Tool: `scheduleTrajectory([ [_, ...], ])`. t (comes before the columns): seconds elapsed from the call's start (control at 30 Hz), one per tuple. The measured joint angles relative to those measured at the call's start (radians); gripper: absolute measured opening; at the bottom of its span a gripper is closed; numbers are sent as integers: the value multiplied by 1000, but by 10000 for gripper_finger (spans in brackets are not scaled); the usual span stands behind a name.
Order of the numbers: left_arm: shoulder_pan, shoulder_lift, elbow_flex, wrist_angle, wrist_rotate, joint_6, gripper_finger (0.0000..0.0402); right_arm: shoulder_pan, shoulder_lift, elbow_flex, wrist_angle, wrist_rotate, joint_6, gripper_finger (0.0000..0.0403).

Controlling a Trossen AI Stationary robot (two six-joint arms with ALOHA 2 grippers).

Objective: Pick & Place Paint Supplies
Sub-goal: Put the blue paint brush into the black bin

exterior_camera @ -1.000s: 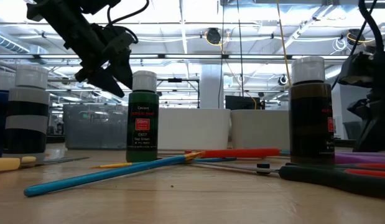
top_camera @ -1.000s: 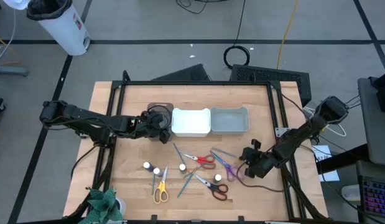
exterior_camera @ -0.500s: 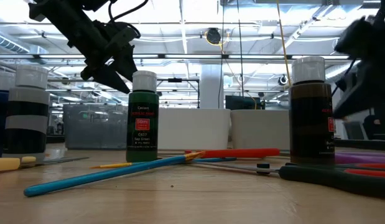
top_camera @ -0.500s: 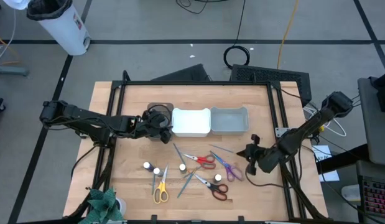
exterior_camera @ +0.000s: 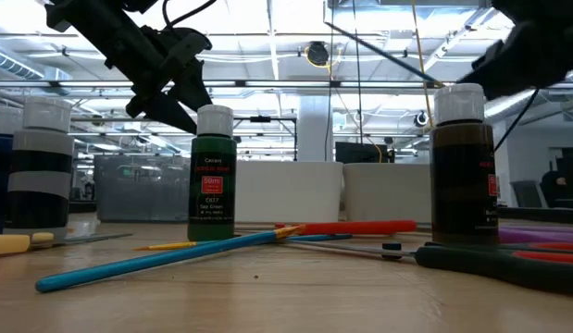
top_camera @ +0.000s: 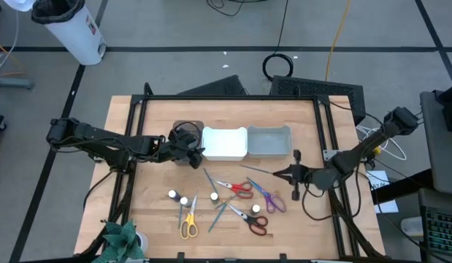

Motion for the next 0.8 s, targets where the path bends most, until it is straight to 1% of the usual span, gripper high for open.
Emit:
scheduleTrajectory([
  [0.13,0,0,0,0,0,0,282,-55,-29,0,6,-12,-52,0],
  [0.37,0,0,0,0,0,0,274,-184,-34,0,75,-224,-117,0],
  [0.43,0,0,0,0,0,0,276,-210,-34,0,95,-266,-134,0],
  [0.57,0,0,0,0,0,-1,282,-245,-34,0,115,-318,-155,0],
  [0.67,0,0,0,0,0,-1,282,-258,-34,-4,123,-325,-156,0],
  [0.73,0,0,0,0,0,-1,283,-267,-34,-29,174,-353,-155,0],
  [0.8,0,0,0,0,0,-1,283,-277,-34,-73,264,-396,-154,0],
])
